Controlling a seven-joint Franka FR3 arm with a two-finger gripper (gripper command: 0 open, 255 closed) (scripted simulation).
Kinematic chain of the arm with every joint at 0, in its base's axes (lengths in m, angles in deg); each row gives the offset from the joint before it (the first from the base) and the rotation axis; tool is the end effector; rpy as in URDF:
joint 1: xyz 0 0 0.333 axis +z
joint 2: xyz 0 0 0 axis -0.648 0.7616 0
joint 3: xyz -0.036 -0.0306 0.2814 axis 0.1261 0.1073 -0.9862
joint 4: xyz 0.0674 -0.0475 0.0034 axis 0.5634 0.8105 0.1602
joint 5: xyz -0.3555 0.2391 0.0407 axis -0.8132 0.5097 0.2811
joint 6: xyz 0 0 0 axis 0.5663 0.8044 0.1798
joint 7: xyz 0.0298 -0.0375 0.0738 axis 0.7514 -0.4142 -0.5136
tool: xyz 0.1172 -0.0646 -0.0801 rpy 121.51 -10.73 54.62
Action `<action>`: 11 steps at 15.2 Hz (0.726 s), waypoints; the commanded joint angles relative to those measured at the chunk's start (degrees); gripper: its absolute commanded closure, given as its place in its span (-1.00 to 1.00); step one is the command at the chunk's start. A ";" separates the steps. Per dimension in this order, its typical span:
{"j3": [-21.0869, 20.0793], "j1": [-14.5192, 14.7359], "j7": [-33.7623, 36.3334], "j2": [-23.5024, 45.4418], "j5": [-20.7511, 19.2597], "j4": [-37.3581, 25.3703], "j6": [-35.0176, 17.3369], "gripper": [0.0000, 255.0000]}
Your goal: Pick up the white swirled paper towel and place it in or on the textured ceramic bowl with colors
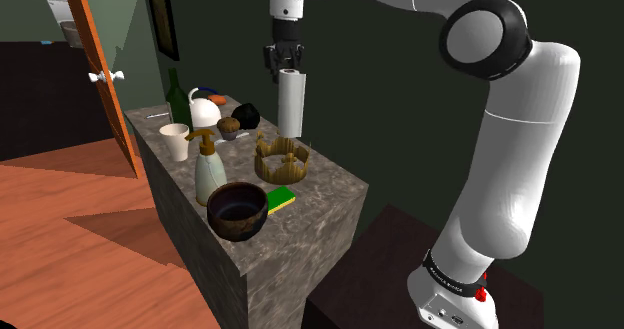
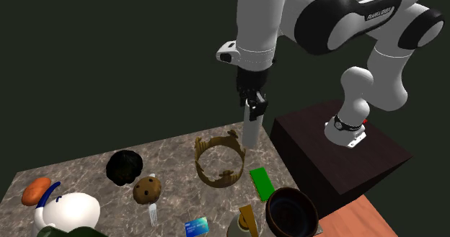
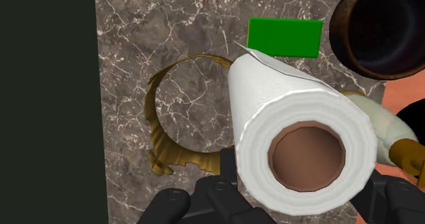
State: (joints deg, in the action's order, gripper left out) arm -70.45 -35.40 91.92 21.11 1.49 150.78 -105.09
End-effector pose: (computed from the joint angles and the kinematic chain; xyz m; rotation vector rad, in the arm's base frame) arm 0.6471 0.0056 0.5113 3.1283 -0.0607 -0.0288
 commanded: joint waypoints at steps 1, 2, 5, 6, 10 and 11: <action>-1.00 1.65 2.70 -1.99 -0.30 2.16 -0.14 1.00; -1.50 2.43 3.98 -2.40 -0.39 2.38 0.05 1.00; -3.09 4.71 7.83 -3.25 -0.59 2.54 0.77 1.00; -3.64 5.47 9.12 -3.41 -0.65 2.43 1.05 1.00; -5.84 8.47 14.30 -3.44 -0.85 1.18 2.37 1.00; -6.39 9.24 15.60 -3.28 -0.90 0.66 2.75 1.00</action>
State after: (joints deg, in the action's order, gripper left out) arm -76.49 -26.66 106.56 18.18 0.63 151.46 -102.72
